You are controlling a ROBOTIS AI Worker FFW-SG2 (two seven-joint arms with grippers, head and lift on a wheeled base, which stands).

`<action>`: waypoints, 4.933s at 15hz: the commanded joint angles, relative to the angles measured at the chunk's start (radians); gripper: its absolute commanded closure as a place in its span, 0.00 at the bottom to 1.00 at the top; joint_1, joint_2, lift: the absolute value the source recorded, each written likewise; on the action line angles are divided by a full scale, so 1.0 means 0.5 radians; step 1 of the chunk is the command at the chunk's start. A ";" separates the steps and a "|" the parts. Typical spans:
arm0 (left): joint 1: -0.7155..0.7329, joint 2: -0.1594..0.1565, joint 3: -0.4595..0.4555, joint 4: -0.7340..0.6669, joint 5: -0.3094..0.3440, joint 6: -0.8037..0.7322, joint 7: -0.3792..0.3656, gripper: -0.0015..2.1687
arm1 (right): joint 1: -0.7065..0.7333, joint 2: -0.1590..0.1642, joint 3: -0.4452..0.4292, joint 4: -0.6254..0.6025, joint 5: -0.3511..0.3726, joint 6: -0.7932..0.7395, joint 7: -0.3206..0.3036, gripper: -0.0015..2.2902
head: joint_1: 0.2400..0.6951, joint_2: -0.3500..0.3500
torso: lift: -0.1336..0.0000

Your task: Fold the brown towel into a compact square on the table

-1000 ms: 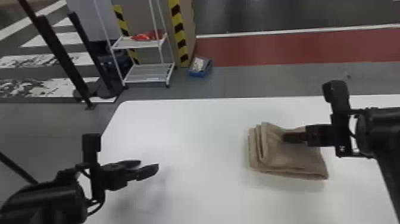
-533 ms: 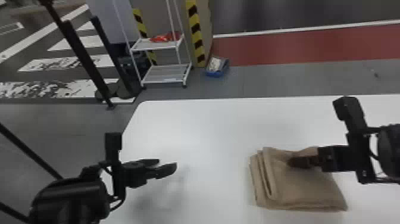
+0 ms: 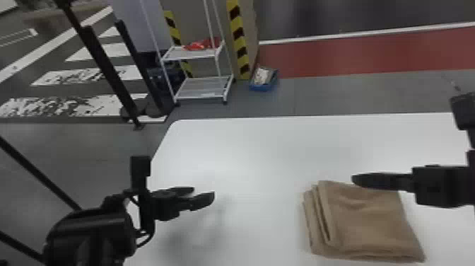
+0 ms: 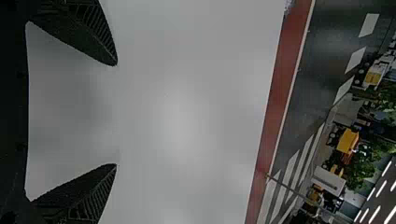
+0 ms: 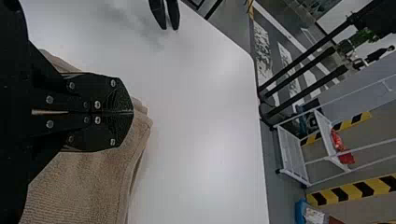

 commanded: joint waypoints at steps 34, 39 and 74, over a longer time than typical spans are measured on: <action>0.040 0.002 -0.032 0.006 0.019 -0.061 0.008 0.02 | -0.403 0.011 -0.060 0.991 0.282 0.059 -0.645 0.99 | 1.00 0.73 | 0.07; 0.043 0.011 -0.001 0.003 0.025 -0.061 -0.004 0.02 | -0.342 0.025 -0.152 0.813 0.196 0.059 -0.620 0.99 | 1.00 0.73 | 0.07; -0.092 -0.099 -1.023 0.580 -0.183 -1.577 0.582 0.99 | 0.827 0.025 -1.845 -0.650 -0.647 0.059 -0.139 0.04 | 1.00 0.00 | 0.07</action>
